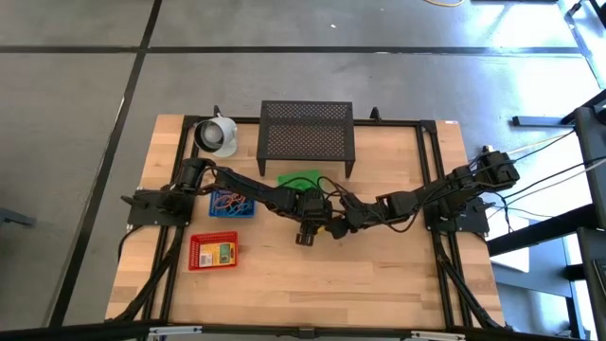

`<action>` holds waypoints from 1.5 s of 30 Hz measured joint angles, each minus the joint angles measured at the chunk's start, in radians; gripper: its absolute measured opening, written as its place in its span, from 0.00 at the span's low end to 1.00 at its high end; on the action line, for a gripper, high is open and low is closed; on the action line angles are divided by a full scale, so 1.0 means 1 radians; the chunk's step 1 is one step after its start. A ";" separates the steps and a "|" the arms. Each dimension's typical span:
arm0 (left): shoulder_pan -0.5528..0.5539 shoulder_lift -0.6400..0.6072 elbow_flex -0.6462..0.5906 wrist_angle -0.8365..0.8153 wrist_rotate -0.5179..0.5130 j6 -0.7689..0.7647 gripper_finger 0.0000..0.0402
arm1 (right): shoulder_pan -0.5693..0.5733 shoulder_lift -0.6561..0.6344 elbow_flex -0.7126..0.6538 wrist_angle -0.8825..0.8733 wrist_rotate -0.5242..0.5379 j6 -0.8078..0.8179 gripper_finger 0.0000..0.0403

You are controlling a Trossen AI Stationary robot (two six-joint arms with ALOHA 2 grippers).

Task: Pick & Place Office Desk Supplies
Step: Put the yellow box of crayon into the red bin

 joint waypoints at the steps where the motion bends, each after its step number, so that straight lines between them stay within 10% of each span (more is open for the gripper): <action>1: 0.000 0.000 0.000 -0.001 0.004 -0.005 0.43 | 0.000 0.000 0.000 0.001 0.007 0.012 0.54; 45: 0.002 -0.006 0.003 0.011 0.014 -0.088 0.42 | 0.012 0.000 0.001 0.018 0.139 0.497 0.54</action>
